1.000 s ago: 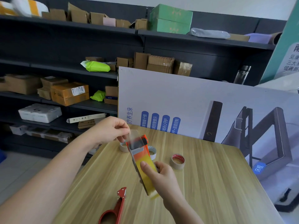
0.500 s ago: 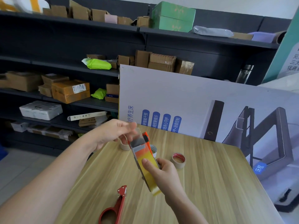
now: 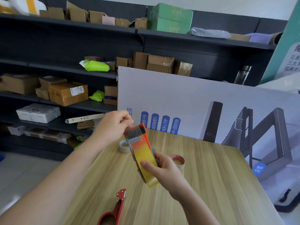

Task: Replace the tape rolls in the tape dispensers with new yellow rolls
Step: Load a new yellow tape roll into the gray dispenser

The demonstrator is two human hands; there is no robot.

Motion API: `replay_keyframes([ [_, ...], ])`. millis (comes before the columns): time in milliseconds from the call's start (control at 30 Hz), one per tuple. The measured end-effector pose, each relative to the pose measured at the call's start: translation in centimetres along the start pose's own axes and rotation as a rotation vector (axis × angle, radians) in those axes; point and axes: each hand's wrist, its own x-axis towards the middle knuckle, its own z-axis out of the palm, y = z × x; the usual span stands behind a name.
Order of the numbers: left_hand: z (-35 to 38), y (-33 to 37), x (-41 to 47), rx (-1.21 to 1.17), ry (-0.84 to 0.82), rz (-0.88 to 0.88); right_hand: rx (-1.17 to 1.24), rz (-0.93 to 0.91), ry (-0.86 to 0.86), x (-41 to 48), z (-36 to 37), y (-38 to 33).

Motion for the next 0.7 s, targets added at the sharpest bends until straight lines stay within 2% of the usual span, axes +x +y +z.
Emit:
replay_keyframes([
  [167, -0.8, -0.8, 0.7, -0.019, 0.048, -0.037, -0.037, 0.021, -0.039, 0.0, 0.0, 1.0],
  [300, -1.6, -0.6, 1.0, -0.068, -0.03, 0.028, -0.01, 0.064, 0.078, 0.1, 0.7, 1.4],
  [400, -2.2, -1.0, 1.5, -0.035, 0.049, 0.04, -0.019, 0.047, 0.144, 0.0, 1.1, 1.4],
  [500, -3.2, -1.9, 2.2, -0.124, 0.158, -0.029, -0.034, 0.041, 0.069, 0.0, 1.3, 1.2],
  [633, -3.3, -2.0, 2.3, -0.082, 0.103, 0.016, -0.026, 0.101, 0.103, 0.0, 1.6, 1.5],
  [700, -3.3, -2.1, 2.4, -0.054, 0.135, 0.018, -0.005, 0.087, 0.141, -0.1, 1.8, 1.7],
])
